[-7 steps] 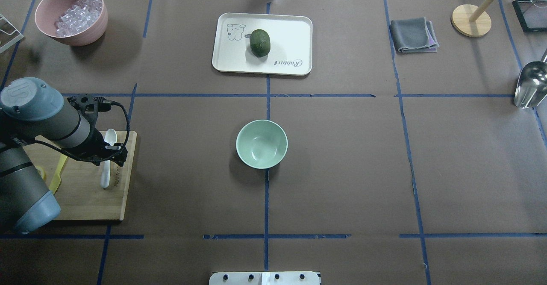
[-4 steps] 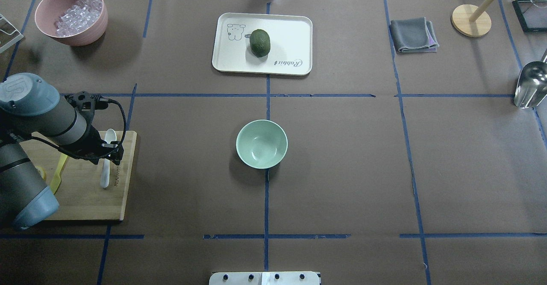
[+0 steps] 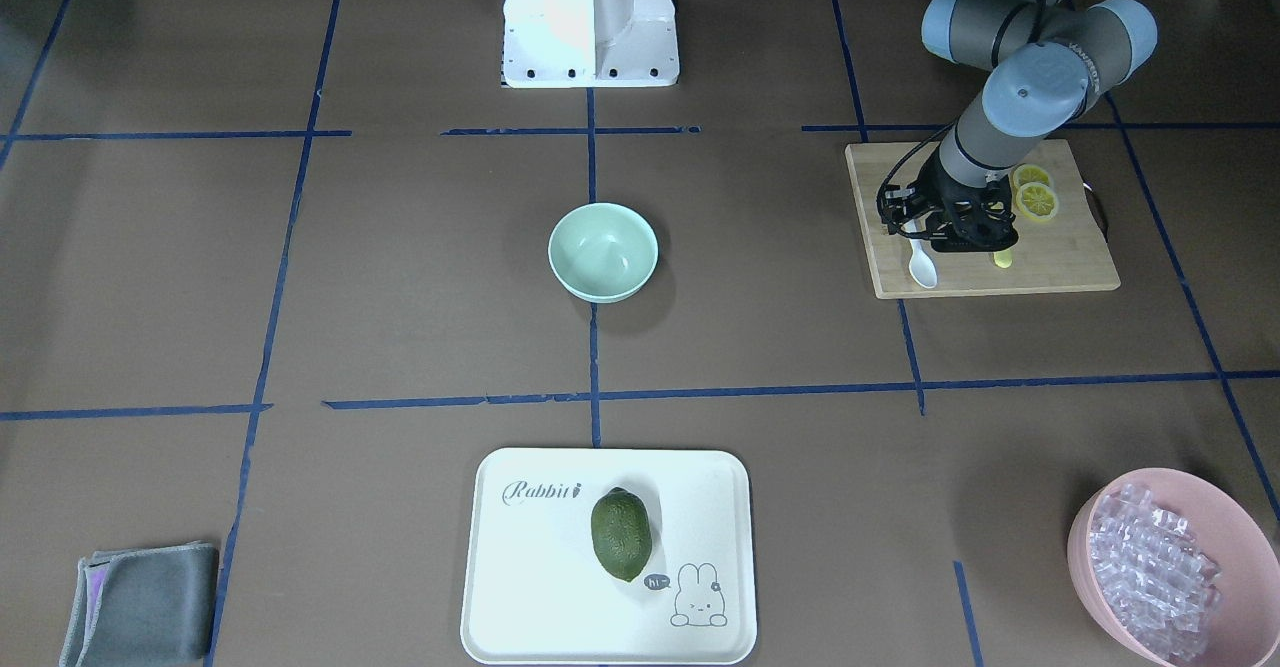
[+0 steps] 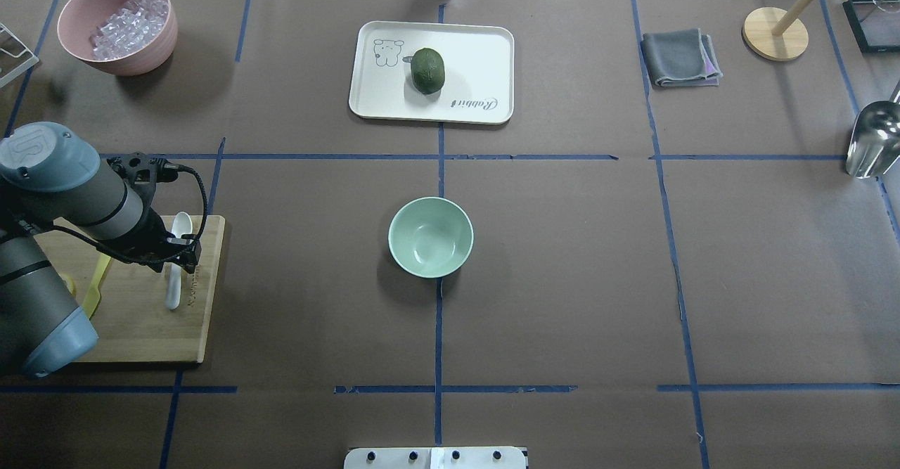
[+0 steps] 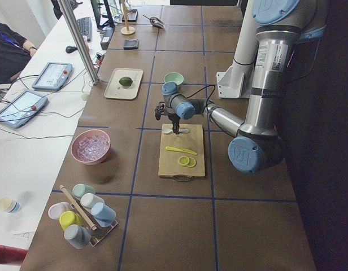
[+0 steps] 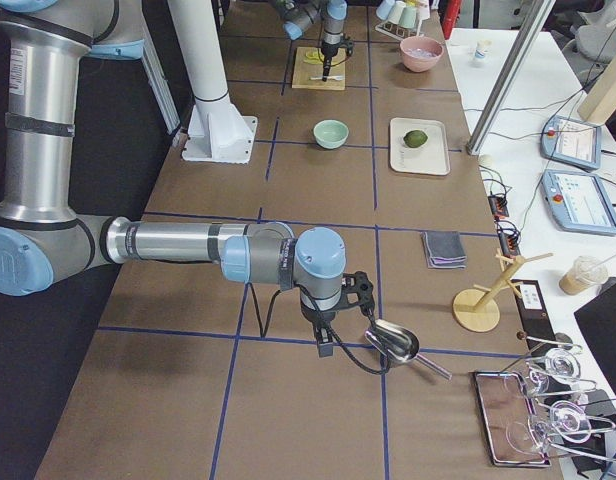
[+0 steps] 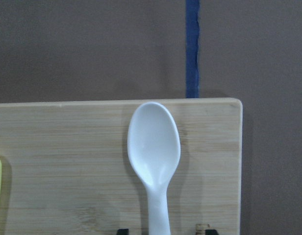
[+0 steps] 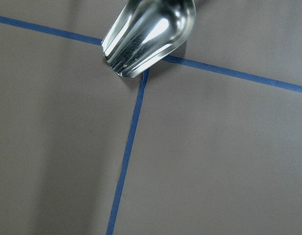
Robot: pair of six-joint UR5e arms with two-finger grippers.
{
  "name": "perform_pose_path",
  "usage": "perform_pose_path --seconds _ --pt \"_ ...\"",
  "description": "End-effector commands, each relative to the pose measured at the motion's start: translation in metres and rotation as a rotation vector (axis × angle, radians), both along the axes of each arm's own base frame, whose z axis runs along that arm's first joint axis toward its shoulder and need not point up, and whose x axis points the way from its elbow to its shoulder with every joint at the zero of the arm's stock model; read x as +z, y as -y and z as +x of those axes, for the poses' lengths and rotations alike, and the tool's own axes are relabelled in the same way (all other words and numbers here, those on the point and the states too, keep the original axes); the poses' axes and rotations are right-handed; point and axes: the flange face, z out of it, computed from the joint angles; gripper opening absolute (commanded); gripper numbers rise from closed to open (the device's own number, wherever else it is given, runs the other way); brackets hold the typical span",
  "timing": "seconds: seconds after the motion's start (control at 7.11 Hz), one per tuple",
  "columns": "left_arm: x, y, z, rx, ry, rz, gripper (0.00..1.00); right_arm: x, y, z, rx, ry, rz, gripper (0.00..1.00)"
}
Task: Place spoon in bowl
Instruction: 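Lift the white spoon with the left gripper toward the green bowl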
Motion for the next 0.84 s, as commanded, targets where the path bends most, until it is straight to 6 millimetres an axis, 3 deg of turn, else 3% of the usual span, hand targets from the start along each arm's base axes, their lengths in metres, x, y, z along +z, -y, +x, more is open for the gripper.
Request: perform_pose_path --seconds 0.0,0.14,0.7 --pt "0.0 0.0 0.0 0.001 0.001 0.0 0.24 0.0 0.0 0.0 0.0 -0.001 0.0 1.0" --pt "0.0 0.0 0.0 0.001 0.001 0.0 0.1 0.0 0.0 0.0 0.0 -0.001 0.0 1.0" --pt "-0.014 0.001 -0.006 -0.007 -0.021 0.018 0.0 0.001 0.0 0.0 0.0 -0.001 -0.002 1.0"
